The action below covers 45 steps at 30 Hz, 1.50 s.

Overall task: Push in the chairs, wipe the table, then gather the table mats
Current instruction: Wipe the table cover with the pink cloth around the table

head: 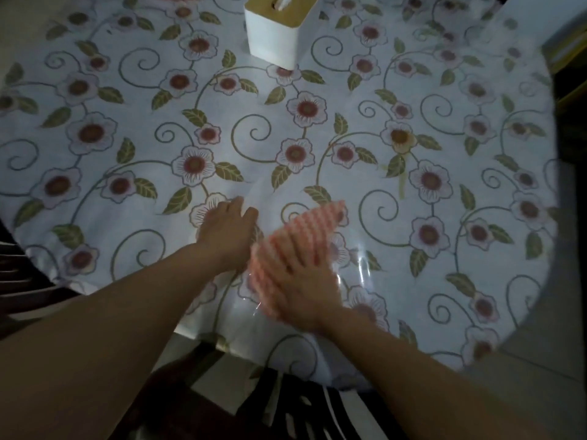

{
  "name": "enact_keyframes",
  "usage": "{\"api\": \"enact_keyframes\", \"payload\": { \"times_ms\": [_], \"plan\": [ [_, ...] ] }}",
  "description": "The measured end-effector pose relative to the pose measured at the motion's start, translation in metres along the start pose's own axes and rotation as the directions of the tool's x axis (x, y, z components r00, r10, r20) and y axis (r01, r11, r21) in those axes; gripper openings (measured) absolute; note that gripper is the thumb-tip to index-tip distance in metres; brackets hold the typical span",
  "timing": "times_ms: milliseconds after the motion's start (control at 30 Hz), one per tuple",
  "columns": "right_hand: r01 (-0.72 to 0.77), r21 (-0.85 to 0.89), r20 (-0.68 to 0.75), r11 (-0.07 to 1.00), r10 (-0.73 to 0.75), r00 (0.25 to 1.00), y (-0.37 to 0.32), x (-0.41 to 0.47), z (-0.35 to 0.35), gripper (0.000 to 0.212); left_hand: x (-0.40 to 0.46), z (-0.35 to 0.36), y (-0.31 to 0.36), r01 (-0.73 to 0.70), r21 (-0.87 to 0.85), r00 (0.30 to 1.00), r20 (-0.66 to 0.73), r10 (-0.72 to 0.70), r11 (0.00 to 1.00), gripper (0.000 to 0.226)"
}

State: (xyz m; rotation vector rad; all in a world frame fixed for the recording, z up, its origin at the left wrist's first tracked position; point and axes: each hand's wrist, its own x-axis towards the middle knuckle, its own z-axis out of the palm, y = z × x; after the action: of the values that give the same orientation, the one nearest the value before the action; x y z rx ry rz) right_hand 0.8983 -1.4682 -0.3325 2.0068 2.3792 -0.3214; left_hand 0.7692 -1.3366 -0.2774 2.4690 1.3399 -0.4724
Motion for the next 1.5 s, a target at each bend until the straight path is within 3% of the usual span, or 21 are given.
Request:
{"api": "enact_keyframes", "payload": {
  "times_ms": [100,267,333,567,633,767,800,833,900,967,1100,1167,1233,1367,1433,1500],
  "plan": [
    [0.269,-0.019,0.067,0.963,-0.267,0.961,-0.020,-0.038,0.001,0.066,-0.007,0.003,0.013,0.017,0.032,1.000,-0.010,-0.017,0.999,0.047],
    [0.298,-0.037,0.051,0.954,-0.296,0.954,0.038,-0.077,0.001,0.062,-0.016,0.010,0.054,0.083,-0.105,0.997,0.008,-0.082,0.991,0.061],
    [0.215,-0.026,0.061,0.976,-0.214,0.975,0.072,-0.098,0.003,0.063,-0.017,0.020,0.078,0.114,-0.141,0.993,0.014,-0.113,0.983,0.074],
    [-0.180,0.026,0.013,0.983,0.180,0.984,0.213,-0.186,-0.001,0.059,-0.005,0.037,0.175,0.111,-0.214,0.986,-0.098,-0.135,0.970,0.060],
    [-0.316,0.018,0.007,0.949,0.316,0.949,0.264,-0.206,-0.005,0.063,0.000,0.039,0.201,0.157,-0.206,0.980,-0.089,-0.179,0.966,0.063],
    [-0.622,0.093,-0.030,0.777,0.627,0.778,0.311,-0.206,-0.019,0.074,0.007,0.040,0.241,0.275,-0.199,0.949,-0.103,-0.299,0.941,0.053],
    [-0.611,0.105,-0.032,0.785,0.617,0.786,0.304,-0.202,-0.019,0.075,0.009,0.040,0.250,0.293,-0.212,0.942,-0.100,-0.319,0.932,0.052],
    [-0.528,0.092,-0.051,0.844,0.534,0.844,0.288,-0.197,-0.018,0.073,0.010,0.040,0.257,0.305,-0.229,0.938,-0.096,-0.333,0.924,0.054],
    [-0.198,0.058,-0.065,0.978,0.202,0.977,0.251,-0.189,-0.010,0.076,0.013,0.037,0.270,0.311,-0.254,0.935,-0.090,-0.343,0.916,0.057],
    [0.048,0.057,-0.065,0.997,-0.045,0.997,0.227,-0.184,-0.003,0.075,0.017,0.033,0.284,0.288,-0.249,0.943,-0.097,-0.319,0.925,0.056],
    [0.172,0.044,-0.058,0.984,-0.169,0.984,0.253,-0.171,-0.011,0.068,0.031,0.021,0.298,0.296,-0.236,0.945,-0.069,-0.319,0.926,0.054],
    [0.066,0.000,-0.061,0.998,-0.066,0.996,0.291,-0.157,-0.021,0.072,0.044,0.018,0.294,0.297,-0.259,0.939,-0.097,-0.331,0.919,0.052],
    [-0.172,0.018,-0.091,0.985,0.172,0.981,0.337,-0.139,-0.026,0.077,0.058,0.014,0.286,0.291,-0.277,0.931,-0.138,-0.337,0.916,0.047],
    [-0.504,0.100,-0.096,0.858,0.513,0.853,0.392,-0.101,-0.038,0.077,0.087,0.009,0.257,0.334,-0.264,0.901,-0.193,-0.389,0.905,0.054],
    [-0.475,0.135,-0.120,0.869,0.490,0.863,0.386,-0.080,-0.041,0.066,0.101,0.008,0.240,0.352,-0.301,0.870,-0.244,-0.429,0.886,0.053],
    [-0.327,0.255,-0.167,0.910,0.375,0.912,0.374,-0.062,-0.040,0.053,0.114,0.011,0.227,0.347,-0.340,0.853,-0.273,-0.445,0.874,0.052]
  ]
}}
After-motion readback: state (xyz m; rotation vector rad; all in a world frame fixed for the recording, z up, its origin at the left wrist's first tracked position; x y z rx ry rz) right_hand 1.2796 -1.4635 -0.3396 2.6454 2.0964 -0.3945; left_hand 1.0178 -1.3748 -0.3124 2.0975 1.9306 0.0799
